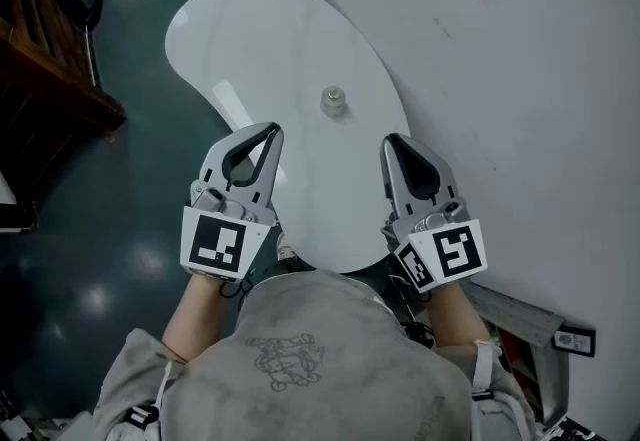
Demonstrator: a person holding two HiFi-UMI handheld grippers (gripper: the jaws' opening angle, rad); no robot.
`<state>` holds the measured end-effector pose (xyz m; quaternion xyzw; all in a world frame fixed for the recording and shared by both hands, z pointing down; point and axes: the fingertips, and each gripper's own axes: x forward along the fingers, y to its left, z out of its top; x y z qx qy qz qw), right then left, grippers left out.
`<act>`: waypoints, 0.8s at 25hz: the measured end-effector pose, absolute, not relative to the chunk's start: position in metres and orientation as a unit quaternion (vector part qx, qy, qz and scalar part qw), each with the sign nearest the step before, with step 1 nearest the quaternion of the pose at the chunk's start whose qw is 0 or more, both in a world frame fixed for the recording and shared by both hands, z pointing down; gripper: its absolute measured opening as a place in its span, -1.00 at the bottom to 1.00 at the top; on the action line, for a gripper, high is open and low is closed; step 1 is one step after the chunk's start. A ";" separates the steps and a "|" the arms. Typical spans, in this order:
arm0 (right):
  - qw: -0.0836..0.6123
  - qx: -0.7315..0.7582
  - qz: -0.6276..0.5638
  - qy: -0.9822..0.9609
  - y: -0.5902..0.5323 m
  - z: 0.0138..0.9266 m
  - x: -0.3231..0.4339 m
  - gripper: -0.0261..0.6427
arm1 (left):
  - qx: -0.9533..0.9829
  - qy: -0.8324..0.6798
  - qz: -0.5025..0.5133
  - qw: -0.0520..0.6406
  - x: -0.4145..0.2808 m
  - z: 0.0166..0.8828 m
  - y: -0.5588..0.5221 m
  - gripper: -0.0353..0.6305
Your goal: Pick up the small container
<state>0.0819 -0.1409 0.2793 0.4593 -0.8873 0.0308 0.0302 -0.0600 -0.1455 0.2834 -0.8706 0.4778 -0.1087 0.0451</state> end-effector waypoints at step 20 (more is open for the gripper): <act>0.041 0.415 0.007 -0.909 -0.279 0.343 0.047 -0.11 | -0.854 0.501 -0.105 0.092 -0.047 0.308 -0.233 -0.84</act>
